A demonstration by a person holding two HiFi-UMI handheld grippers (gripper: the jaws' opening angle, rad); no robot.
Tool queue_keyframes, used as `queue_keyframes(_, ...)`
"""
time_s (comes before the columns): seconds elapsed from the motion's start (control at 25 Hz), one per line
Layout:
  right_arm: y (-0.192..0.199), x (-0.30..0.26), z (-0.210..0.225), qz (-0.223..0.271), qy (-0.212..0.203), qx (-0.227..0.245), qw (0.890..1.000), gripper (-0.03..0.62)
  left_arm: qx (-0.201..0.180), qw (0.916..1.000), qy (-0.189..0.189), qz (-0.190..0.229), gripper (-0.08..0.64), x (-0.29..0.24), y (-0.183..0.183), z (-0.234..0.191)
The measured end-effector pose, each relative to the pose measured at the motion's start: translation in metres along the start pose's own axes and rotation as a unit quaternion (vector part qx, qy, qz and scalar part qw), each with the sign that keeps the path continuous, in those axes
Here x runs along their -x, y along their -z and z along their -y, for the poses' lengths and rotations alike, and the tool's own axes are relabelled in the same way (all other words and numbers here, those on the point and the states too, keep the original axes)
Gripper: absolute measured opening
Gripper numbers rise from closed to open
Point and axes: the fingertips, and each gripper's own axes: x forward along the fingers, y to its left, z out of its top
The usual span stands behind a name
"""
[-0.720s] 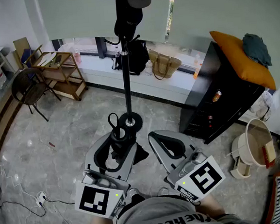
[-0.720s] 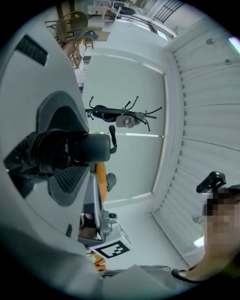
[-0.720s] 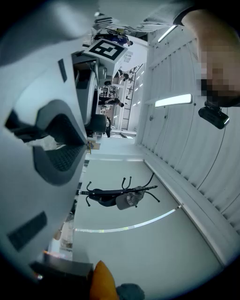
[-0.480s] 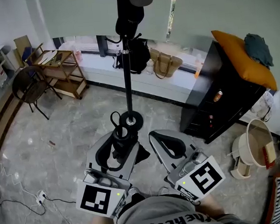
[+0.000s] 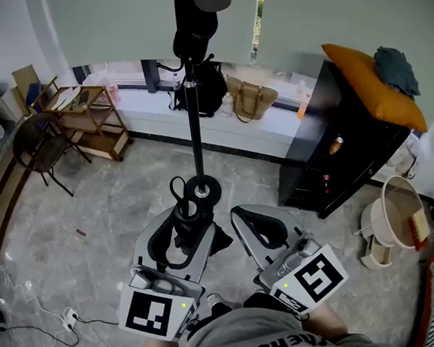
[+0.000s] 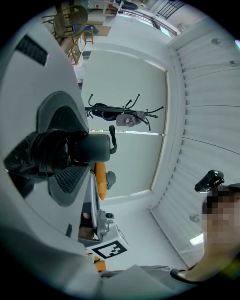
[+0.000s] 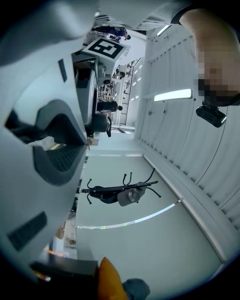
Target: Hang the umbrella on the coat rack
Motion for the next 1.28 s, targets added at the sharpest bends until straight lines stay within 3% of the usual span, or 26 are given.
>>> queue_keyframes(0.44, 0.017, -0.012, 0.013, -0.019, 0.023, -0.001, 1.000, 0.011, 0.010, 0.9997, 0.022, -0.002, 0.229, -0.021, 0.011, -0.014)
queue_keyframes(0.96, 0.017, -0.055, 0.088, -0.009, -0.024, -0.007, 1.000, 0.011, 0.007, 0.9999, -0.008, 0.005, 0.229, -0.101, 0.006, -0.028)
queue_keyframes(1.28, 0.021, -0.075, 0.142, -0.014, -0.057, -0.011, 0.998, 0.011, 0.012, 0.9990, -0.040, -0.012, 0.229, -0.154, 0.012, -0.031)
